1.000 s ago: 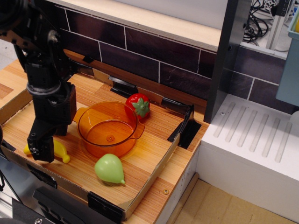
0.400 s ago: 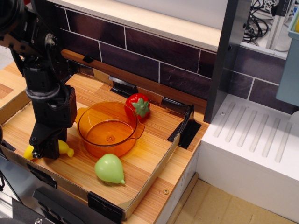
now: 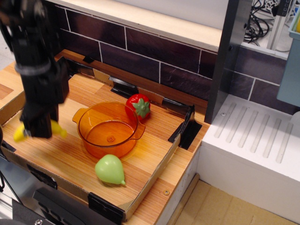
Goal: Put banana in pot
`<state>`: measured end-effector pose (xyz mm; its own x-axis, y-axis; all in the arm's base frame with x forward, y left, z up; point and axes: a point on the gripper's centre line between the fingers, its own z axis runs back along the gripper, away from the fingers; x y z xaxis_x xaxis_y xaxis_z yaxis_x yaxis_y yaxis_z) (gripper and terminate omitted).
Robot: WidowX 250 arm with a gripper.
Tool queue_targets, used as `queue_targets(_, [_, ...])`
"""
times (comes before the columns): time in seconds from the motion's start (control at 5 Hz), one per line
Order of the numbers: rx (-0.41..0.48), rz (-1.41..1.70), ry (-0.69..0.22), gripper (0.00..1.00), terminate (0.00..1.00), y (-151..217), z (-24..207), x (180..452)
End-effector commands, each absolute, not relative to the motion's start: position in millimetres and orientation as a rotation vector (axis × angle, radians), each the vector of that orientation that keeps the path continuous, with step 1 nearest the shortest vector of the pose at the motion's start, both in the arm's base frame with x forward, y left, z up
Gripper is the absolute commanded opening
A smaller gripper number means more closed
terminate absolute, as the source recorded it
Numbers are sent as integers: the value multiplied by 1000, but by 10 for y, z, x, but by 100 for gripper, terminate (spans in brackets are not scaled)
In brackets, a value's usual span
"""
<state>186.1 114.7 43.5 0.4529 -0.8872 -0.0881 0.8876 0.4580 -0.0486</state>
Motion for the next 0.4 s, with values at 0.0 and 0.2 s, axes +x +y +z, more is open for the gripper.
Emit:
queue_targets(0.0, [58, -1058, 128, 0, 0, 1226, 1007, 2028])
queue_targets(0.2, [20, -1044, 137, 0, 0, 936, 961, 2108])
